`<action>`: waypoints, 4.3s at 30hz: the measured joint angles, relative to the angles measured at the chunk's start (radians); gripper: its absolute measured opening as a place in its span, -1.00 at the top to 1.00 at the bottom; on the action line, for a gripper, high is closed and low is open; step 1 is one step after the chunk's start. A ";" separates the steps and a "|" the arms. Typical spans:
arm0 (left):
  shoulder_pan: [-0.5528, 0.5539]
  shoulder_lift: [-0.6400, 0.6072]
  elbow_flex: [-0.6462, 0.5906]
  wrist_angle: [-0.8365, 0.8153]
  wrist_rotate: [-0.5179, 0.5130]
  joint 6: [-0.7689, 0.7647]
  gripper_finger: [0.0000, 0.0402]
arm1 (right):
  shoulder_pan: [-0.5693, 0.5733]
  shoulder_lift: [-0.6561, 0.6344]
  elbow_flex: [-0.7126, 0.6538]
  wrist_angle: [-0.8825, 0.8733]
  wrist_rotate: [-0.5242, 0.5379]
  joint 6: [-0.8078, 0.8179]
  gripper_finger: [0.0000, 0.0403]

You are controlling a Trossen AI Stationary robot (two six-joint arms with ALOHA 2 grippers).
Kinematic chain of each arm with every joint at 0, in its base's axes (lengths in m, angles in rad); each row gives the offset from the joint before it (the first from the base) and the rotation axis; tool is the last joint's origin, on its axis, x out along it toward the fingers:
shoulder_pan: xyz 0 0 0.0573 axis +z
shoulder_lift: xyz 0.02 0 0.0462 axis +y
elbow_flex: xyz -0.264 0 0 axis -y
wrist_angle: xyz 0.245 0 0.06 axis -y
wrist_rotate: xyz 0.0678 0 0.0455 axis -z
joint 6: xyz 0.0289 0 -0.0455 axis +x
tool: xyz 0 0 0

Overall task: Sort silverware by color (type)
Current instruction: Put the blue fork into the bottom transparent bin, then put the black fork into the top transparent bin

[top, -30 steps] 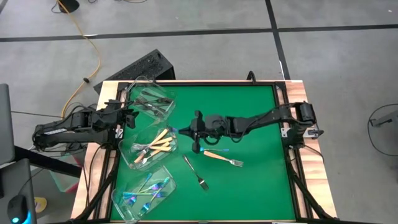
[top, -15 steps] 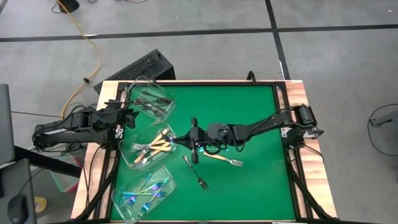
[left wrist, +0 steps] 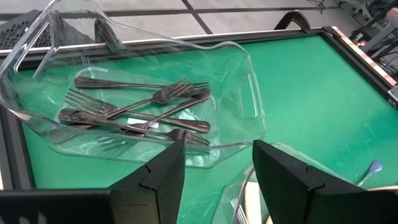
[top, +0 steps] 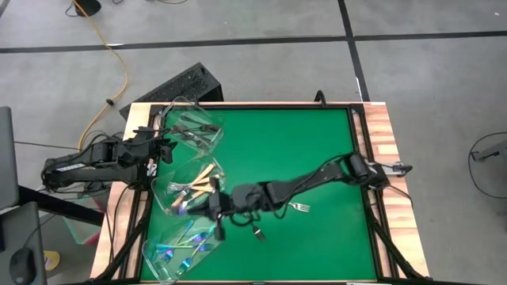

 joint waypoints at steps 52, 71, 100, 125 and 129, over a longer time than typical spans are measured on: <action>0.000 0.000 0.000 0.000 0.000 0.000 0.14 | 0.017 0.394 0.453 -0.372 -0.163 -0.137 0.93; 0.000 0.000 0.000 0.000 0.000 0.000 0.14 | 0.012 0.428 0.452 -0.335 -0.185 -0.139 0.92; 0.000 0.000 0.000 0.000 0.000 0.000 0.14 | -0.007 0.472 0.453 -0.346 -0.213 -0.137 0.71; 0.000 0.000 0.000 0.000 0.000 0.000 0.14 | -0.018 0.404 0.461 -0.348 -0.210 -0.141 0.29; 0.000 0.000 0.000 0.000 0.000 0.000 0.14 | -0.039 0.335 0.464 -0.358 -0.209 -0.147 0.30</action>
